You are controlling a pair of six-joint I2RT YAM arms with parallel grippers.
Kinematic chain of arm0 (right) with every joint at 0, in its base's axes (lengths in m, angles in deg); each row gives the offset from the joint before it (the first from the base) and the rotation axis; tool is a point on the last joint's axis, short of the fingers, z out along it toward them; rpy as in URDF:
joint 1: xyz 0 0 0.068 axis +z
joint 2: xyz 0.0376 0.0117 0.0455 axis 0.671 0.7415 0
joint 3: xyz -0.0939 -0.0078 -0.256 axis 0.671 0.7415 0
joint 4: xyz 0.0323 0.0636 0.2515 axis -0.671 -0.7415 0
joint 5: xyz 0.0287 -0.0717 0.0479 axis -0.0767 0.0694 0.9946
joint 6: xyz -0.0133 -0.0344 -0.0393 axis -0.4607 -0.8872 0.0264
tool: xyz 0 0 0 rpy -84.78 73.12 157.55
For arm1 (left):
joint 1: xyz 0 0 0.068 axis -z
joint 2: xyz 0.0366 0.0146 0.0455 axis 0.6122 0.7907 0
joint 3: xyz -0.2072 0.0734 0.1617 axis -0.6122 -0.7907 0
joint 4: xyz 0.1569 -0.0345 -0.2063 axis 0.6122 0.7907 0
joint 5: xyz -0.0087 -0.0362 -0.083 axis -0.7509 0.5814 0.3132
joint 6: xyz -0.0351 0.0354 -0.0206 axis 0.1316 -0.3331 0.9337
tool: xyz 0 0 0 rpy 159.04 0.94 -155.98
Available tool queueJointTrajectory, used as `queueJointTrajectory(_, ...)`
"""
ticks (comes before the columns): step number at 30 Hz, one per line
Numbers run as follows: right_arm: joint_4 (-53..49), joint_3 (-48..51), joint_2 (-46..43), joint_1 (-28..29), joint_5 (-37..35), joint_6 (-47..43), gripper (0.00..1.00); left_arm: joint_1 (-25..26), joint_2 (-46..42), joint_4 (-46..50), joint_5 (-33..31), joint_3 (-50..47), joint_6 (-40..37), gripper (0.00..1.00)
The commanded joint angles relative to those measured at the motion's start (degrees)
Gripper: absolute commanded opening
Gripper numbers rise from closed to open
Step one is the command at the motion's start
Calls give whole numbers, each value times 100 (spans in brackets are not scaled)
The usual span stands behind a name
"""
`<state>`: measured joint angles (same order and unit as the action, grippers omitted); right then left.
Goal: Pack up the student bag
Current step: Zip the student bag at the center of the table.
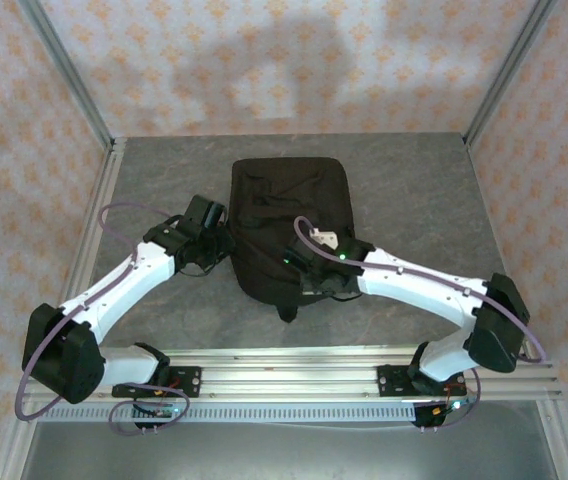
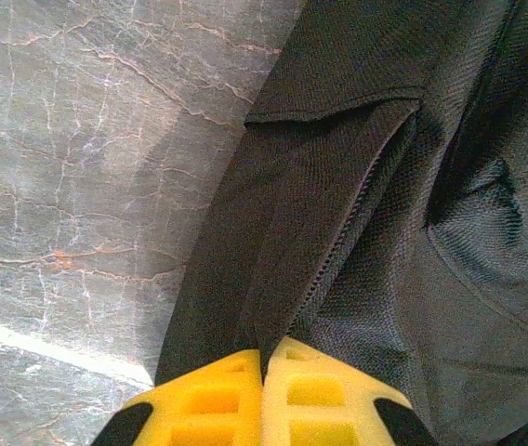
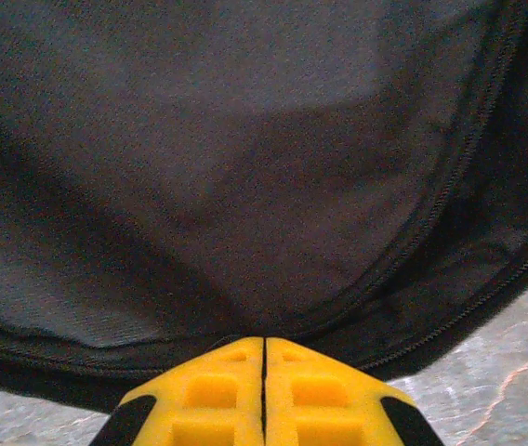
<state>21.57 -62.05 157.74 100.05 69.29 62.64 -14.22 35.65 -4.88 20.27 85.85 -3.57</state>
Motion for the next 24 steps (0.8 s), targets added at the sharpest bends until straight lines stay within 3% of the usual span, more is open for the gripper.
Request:
queueJointTrajectory(1,-672,194,-329,-232,-782,-295,0,-120,102,323,-872,248,81,0)
queueJointTrajectory(4,-314,251,-432,-286,-515,-316,0,-120,221,144,-973,333,97,0)
queueJointTrajectory(9,695,178,-67,-280,785,-47,0,-128,957,-410,-838,1004,-237,2)
queueJointTrajectory(14,1406,-193,623,-246,1613,503,0,-129,1454,558,-845,2153,-287,31)
queueJointTrajectory(19,1655,-590,942,-154,1642,688,0,-134,657,650,-401,1421,299,52)
queueJointTrajectory(24,1725,-669,1040,-158,1517,818,0,-100,-71,939,281,452,968,55)
